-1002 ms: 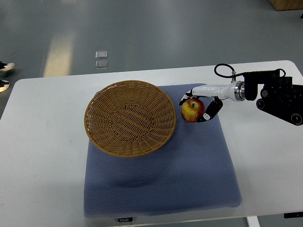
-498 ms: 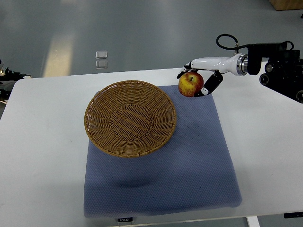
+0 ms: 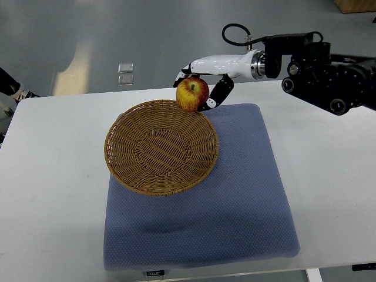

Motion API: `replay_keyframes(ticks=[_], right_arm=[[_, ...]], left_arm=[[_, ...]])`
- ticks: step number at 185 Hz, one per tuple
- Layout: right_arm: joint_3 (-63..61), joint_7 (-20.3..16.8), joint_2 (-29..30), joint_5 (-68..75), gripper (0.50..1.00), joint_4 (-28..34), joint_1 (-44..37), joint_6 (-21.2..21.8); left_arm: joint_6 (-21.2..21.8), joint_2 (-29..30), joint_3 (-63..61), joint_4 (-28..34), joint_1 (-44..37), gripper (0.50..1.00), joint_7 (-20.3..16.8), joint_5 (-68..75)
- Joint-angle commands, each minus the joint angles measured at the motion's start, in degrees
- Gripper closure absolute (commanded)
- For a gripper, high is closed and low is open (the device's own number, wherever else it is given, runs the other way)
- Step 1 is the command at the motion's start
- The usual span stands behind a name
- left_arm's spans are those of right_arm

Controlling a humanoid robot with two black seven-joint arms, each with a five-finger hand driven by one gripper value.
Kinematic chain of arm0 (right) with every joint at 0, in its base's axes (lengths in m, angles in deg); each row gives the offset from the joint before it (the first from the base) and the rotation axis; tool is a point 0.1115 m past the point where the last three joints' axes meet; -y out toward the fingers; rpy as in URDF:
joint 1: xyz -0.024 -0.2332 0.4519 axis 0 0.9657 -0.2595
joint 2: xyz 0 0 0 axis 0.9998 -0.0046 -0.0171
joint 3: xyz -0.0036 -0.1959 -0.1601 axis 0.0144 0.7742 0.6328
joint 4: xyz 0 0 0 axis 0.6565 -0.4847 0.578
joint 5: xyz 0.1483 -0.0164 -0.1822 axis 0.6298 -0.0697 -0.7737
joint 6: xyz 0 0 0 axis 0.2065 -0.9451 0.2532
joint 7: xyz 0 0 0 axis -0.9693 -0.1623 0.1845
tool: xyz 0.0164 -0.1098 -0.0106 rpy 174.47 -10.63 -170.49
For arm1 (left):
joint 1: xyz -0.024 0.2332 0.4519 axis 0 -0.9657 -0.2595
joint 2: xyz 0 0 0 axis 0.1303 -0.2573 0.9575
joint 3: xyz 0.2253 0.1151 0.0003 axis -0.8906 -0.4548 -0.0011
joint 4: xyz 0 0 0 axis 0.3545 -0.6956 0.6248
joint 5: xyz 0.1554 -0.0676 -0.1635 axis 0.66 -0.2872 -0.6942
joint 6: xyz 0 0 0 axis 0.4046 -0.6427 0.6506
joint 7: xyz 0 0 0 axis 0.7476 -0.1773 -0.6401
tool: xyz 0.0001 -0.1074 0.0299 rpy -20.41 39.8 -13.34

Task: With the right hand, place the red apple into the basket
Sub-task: 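Lift the apple with the right hand and carry it over the basket, then open the right hand to release the apple into the basket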

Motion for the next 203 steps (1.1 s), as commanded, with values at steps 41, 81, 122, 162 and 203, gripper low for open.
replay_keyframes(ticks=[41, 81, 122, 162, 203], right_arm=[[0.27, -0.15, 7.10, -0.36, 0.760, -3.39, 4.75, -1.06], [0.27, -0.15, 7.80, -0.36, 0.756, -4.09, 6.77, -1.33], [0.27, -0.15, 9.74, -0.36, 0.746, -4.53, 7.83, -1.59], [0.27, -0.15, 10.00, -0.36, 0.711, -4.53, 7.91, -2.82], [0.19, -0.07, 10.53, -0.27, 0.642, -4.53, 8.35, -3.08]], left_arm=[[0.00, 0.00, 0.00, 0.00, 0.06, 0.500, 0.00, 0.00], [0.00, 0.00, 0.00, 0.00, -0.03, 0.500, 0.00, 0.00], [0.00, 0.00, 0.00, 0.00, 0.06, 0.500, 0.00, 0.00], [0.00, 0.00, 0.00, 0.00, -0.03, 0.500, 0.00, 0.00], [0.00, 0.00, 0.00, 0.00, 0.06, 0.500, 0.00, 0.00]])
